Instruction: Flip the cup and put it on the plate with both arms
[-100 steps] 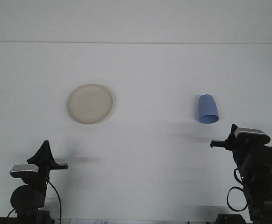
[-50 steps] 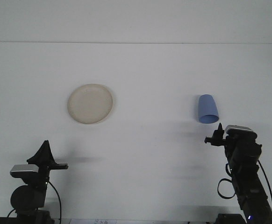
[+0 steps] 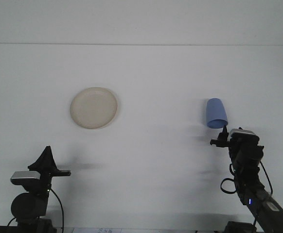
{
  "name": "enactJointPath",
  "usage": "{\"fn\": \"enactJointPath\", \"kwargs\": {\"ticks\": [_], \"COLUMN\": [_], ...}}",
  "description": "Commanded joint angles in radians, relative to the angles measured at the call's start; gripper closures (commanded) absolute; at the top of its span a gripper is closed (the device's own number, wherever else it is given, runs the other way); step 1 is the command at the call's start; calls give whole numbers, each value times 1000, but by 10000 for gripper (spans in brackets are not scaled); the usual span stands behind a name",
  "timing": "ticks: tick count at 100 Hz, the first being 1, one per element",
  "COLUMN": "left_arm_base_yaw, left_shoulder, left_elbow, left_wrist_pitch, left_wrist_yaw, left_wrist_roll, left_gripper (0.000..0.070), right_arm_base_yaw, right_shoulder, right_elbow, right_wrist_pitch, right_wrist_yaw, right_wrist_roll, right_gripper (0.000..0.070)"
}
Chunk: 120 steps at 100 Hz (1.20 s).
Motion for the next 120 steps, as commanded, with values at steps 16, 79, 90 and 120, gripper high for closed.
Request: {"fn": "enactJointPath", "kwargs": {"ticks": [16,79,90,120], "left_arm_base_yaw": [1,1,1,1], "left_shoulder": [-1,-1,-1,-1], "left_elbow": [-19,-19,-19,-19], "left_wrist_pitch": [10,10,10,10], "left_wrist_yaw": [2,2,2,2], "left_wrist_roll": [15,15,15,15], "left_gripper": [688,688,688,688], "right_arm_base_yaw": [-37,-86,-72,69], "right_shoulder": [199,446,395,32], "right_elbow": [11,258,258,360], "right_wrist_pitch": [202,191,128,-443], "right_wrist_yaw": [-64,-304,-318,-288], "right_wrist_roll": [-11,-43,-26,-44], "right_gripper": [314,699,699,699]}}
